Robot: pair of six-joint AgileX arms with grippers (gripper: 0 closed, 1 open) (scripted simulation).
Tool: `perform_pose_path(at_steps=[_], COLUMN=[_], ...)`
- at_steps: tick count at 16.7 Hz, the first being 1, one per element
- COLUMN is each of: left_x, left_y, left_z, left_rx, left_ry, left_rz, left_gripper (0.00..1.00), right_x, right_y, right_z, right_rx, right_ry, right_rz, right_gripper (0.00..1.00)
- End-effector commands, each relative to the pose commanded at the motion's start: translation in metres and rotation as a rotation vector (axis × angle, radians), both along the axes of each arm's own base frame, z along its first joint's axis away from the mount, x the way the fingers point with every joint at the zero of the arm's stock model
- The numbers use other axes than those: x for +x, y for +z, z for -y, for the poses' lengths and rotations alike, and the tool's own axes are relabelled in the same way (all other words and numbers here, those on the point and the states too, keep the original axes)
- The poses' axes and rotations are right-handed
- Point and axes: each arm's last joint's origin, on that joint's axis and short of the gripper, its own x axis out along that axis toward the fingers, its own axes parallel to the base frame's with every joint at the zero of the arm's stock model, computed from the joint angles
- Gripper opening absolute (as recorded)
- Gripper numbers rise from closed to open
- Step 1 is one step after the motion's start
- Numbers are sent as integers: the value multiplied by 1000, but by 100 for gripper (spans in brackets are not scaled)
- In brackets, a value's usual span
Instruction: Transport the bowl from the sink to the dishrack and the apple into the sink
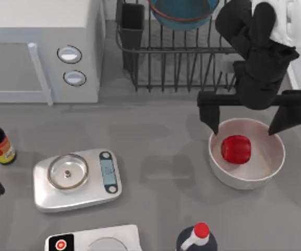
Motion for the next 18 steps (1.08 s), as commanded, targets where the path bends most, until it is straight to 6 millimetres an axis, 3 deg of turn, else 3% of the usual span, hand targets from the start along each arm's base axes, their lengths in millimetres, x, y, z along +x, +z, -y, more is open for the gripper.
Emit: perform_pose_path(at_steps=[2, 12, 16, 18], left_x=[0, 0, 0, 0], left_y=[0, 0, 0, 0], left_z=[0, 0, 0, 0], left_rx=[0, 0, 0, 0], left_ry=[0, 0, 0, 0], left_rz=[0, 0, 0, 0], left_gripper=[100, 100, 100, 100], right_x=[0, 0, -1, -1], right_y=[-7, -107, -108, -108], right_z=[0, -2, -2, -2], right_rx=[-5, 0, -1, -1], right_ry=[0, 4, 4, 4], right_rz=[-9, 0, -1, -1], right_gripper=[100, 100, 100, 85])
